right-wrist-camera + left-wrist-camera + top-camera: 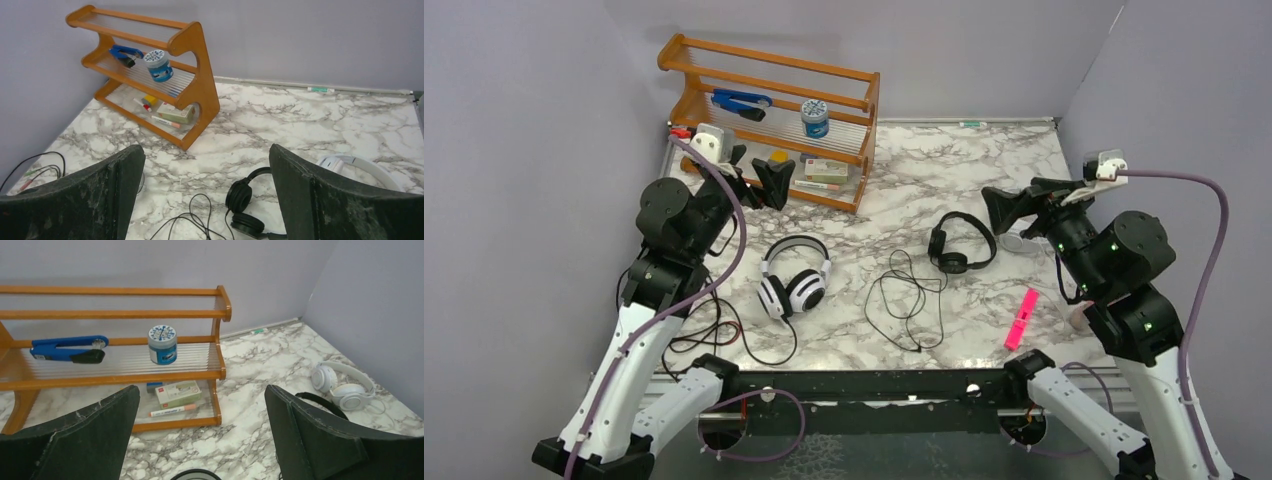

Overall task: Wrap the headphones
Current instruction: Pick up the headphones from the center of the board.

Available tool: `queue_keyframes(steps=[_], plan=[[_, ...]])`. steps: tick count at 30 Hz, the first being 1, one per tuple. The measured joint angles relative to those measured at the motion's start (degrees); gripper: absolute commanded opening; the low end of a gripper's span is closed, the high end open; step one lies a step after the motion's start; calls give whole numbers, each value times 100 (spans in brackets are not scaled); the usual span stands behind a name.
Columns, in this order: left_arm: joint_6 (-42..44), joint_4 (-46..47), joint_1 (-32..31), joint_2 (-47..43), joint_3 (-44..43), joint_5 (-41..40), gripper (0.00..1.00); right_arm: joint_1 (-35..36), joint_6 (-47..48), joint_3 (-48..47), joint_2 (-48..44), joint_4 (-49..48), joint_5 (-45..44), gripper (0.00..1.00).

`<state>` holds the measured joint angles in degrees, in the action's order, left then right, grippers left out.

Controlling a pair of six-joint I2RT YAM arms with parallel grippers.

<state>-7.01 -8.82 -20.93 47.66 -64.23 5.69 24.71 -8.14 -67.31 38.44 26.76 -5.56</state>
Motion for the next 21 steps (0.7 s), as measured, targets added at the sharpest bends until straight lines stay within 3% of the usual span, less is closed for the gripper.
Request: queue_keyframes(steps=[8, 14, 17, 21], plan=[[-37, -369, 107, 271, 17, -422, 99, -811, -339, 190, 544, -94, 1025, 100], [-39, -796, 155, 420, 17, -870, 99, -1019, -588, 199, 1364, -173, 1740, 100], [-57, -984, 175, 459, 17, -1010, 99, -586, -804, 203, 1963, -271, 1749, 100], [-94, -1222, 186, 459, 17, -1088, 99, 588, -1134, 186, 2844, -483, 1554, 100]])
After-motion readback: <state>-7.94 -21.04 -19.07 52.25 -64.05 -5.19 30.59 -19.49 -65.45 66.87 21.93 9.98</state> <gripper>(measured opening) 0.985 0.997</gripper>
